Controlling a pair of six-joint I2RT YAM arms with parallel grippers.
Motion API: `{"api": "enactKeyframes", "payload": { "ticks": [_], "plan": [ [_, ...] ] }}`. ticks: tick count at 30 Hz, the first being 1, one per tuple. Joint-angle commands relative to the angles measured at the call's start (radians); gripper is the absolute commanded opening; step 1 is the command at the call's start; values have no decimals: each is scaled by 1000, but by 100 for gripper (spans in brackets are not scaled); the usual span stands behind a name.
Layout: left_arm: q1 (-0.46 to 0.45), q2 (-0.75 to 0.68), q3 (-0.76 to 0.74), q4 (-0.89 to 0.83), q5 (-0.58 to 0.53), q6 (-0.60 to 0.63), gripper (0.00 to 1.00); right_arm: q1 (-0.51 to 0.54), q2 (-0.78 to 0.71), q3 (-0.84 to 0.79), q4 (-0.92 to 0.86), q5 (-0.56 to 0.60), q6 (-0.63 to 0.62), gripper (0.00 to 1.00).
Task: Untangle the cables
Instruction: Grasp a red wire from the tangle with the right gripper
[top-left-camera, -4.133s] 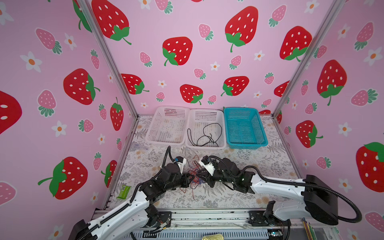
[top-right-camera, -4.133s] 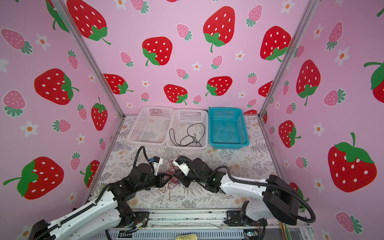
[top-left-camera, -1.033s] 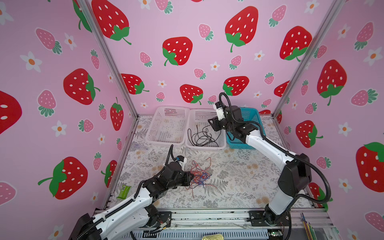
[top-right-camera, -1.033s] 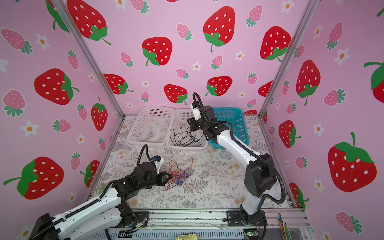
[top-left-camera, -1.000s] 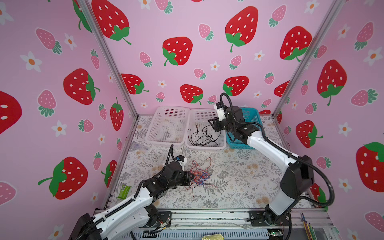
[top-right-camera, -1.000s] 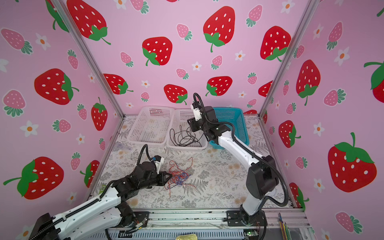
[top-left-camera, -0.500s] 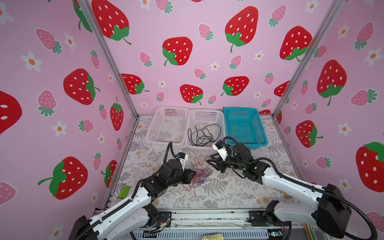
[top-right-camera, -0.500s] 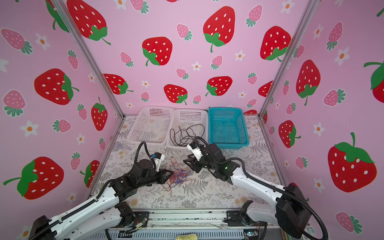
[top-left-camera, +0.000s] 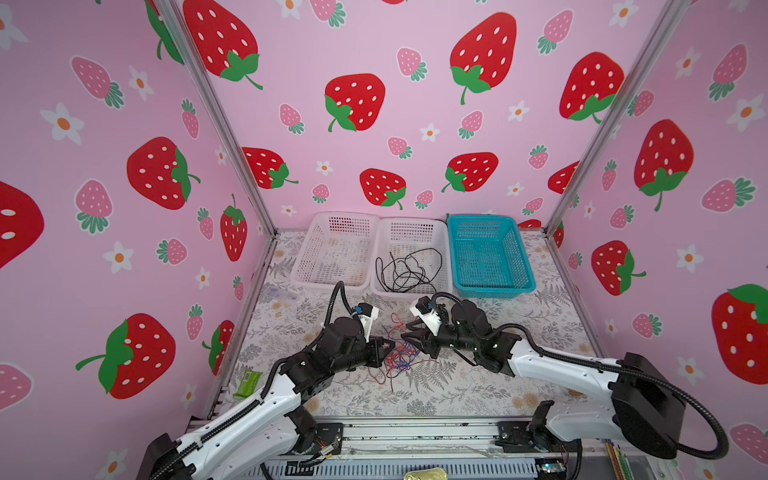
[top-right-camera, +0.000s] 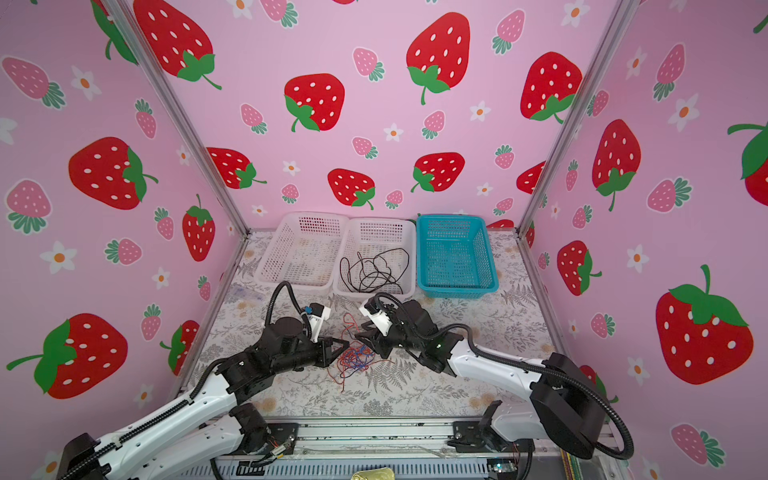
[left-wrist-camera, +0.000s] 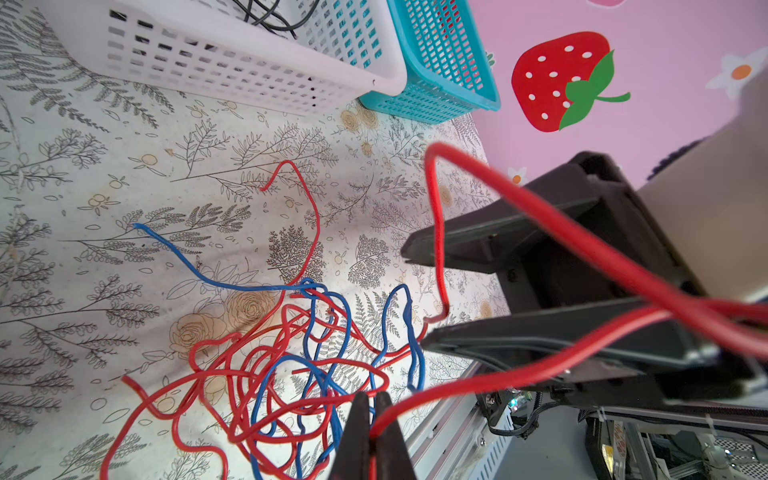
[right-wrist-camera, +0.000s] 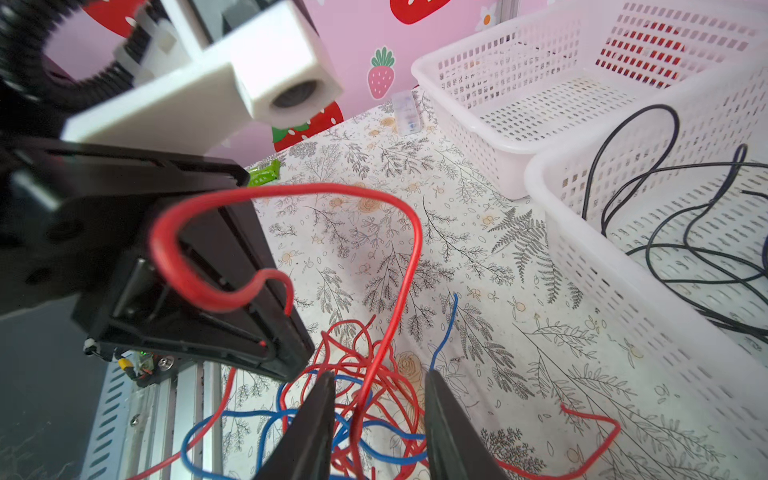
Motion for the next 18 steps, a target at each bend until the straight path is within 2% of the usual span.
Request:
{"api": "enactKeyframes", "payload": {
  "ticks": [1, 4, 7, 11, 15, 18],
  "plan": [
    [4, -20, 51, 31, 18, 10, 0, 7, 16, 12, 40, 26, -17, 32],
    [4, -25, 44, 30, 20, 9, 0, 8, -3, 12, 40, 53, -18, 13],
    [4, -28, 29, 32, 16, 6, 0, 8, -43, 10, 40, 77, -19, 1],
    [4, -28, 6, 43, 9, -6, 2, 8, -98, 26, 16, 89, -21, 0],
    [4, -22, -10, 57, 11, -12, 28, 8, -159, 48, -15, 100, -21, 0],
    [4, -14, -19, 72, 20, -18, 42, 8, -196, 77, -37, 85, -16, 0]
  ]
}}
